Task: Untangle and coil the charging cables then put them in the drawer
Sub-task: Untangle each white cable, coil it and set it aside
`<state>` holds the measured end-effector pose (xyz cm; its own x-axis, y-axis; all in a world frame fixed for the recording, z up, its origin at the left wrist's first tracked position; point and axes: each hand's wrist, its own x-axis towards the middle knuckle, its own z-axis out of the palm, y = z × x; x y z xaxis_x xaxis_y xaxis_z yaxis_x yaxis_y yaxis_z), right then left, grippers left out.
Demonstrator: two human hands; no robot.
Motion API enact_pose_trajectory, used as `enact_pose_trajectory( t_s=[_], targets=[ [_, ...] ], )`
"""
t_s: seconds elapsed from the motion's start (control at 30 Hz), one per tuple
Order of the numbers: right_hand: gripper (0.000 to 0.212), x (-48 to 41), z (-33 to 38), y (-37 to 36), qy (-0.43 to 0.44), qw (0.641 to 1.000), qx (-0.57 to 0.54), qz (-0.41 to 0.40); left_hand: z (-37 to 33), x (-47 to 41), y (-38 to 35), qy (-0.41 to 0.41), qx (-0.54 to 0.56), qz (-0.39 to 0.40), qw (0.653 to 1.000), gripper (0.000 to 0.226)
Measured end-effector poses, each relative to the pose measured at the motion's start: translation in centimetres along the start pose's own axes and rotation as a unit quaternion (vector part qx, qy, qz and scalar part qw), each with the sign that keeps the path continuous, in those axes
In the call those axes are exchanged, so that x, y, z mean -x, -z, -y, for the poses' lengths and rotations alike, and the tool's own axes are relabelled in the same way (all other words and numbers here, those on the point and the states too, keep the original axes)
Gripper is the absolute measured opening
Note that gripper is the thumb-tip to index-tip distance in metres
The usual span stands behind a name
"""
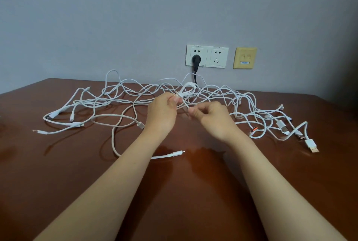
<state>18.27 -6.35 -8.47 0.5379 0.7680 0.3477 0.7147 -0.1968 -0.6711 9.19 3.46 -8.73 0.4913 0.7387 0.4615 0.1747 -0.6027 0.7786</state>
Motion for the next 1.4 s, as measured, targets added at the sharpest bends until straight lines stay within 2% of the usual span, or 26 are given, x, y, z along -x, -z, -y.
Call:
enact_pose_trajectory(
  t_s=[0.1,0.2,0.37,0.4,0.47,0.53,0.63,0.73,0.8,0.9,1.03,1.1,1.17,1.27,1.4],
  targets=[
    [0.025,0.4,0.9,0.0,0.043,0.996,0.064,0.036,0.3,-0.1,0.2,0.028,-0.005,-0.029,0.999,0.015],
    [0.024,0.5,1.3,-0.2,0.069,0.993,0.090,0.040,0.7,-0.1,0.3,0.025,-0.051,-0.012,0.998,0.009],
    [0.031,0.0,0.6,0.2,0.056,0.995,0.034,-0.080,0.2,0.3,0.6,-0.046,-0.126,0.060,0.989,0.006],
    [0.029,-0.1,0.3,0.3,0.046,0.993,0.025,-0.103,0.0,0.4,0.7,-0.062,-0.132,0.074,0.987,0.004],
    [0.019,-0.1,0.0,0.4,0.029,0.991,0.005,-0.128,0.1,0.6,0.8,-0.094,-0.141,0.106,0.980,0.012],
    [0.013,0.0,-0.1,0.6,0.019,0.989,-0.040,-0.140,0.1,0.7,0.9,-0.118,-0.134,0.156,0.972,0.024],
    [0.006,0.0,0.0,1.4,0.002,0.978,-0.159,-0.135,-0.5,1.0,1.0,-0.129,-0.059,0.221,0.965,0.030],
    [0.004,0.4,-0.2,2.3,-0.053,0.953,-0.286,-0.091,-1.0,1.2,0.7,-0.122,0.008,0.226,0.966,0.028],
    [0.007,0.6,-0.3,2.3,-0.087,0.945,-0.308,-0.067,-1.1,1.2,0.4,-0.105,0.049,0.214,0.970,0.030],
    [0.024,0.5,-0.4,1.9,-0.091,0.958,-0.269,-0.049,-1.2,0.9,0.1,-0.071,0.100,0.159,0.980,0.029],
    [0.029,-0.3,-0.4,1.0,-0.062,0.981,-0.173,-0.057,-1.2,0.6,0.1,-0.043,0.094,0.056,0.993,0.026],
    [0.020,-0.4,-0.2,0.3,-0.025,0.996,-0.065,-0.056,-0.9,0.5,0.1,-0.026,0.079,0.021,0.996,0.017],
    [0.020,-0.1,0.4,-0.3,0.013,0.996,0.082,-0.033,-0.5,0.4,0.2,-0.018,0.050,-0.005,0.999,0.009],
    [0.024,0.7,1.7,-0.5,0.072,0.972,0.223,-0.002,0.4,0.1,0.2,-0.009,-0.030,-0.009,0.999,0.004],
    [0.029,1.1,2.1,0.1,0.114,0.968,0.225,0.013,0.7,0.3,0.6,-0.015,-0.114,0.035,0.993,0.005]
  ],
)
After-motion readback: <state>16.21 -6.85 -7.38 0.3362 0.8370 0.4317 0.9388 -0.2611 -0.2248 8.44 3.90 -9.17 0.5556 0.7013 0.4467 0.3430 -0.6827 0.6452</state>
